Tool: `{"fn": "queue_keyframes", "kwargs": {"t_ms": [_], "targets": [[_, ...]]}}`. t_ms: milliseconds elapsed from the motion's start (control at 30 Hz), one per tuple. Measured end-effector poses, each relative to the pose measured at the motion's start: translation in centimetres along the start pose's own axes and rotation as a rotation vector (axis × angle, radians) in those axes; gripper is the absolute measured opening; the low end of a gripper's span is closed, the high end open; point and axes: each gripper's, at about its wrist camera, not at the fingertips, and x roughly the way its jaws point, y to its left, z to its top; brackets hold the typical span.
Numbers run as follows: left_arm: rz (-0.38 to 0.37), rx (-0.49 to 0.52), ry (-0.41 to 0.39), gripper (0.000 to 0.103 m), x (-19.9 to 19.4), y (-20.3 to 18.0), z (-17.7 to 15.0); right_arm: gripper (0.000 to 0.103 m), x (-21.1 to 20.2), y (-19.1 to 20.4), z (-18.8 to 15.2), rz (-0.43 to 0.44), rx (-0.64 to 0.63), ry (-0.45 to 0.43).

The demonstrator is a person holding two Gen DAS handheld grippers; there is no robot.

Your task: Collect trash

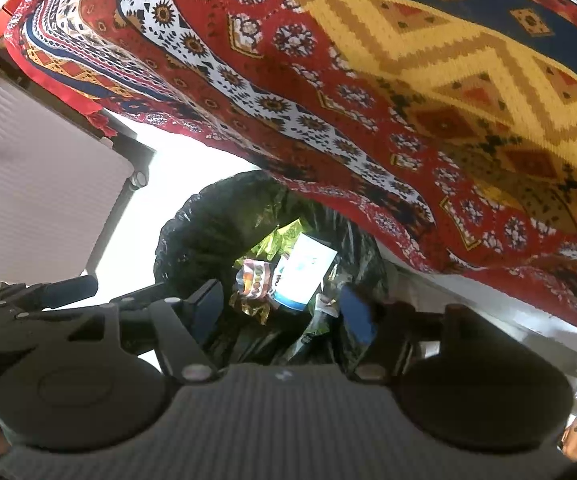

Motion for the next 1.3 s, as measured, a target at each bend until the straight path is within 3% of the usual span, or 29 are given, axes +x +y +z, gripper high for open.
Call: {"fn": "queue_keyframes", "kwargs": {"t_ms": [1300], "targets": [[-0.009,-0.005,0.006,0.075,0.10,0.07,-0.10,0.076,-0.16,-0.10,-0.10,-0.011,0.002,0.000]]}}
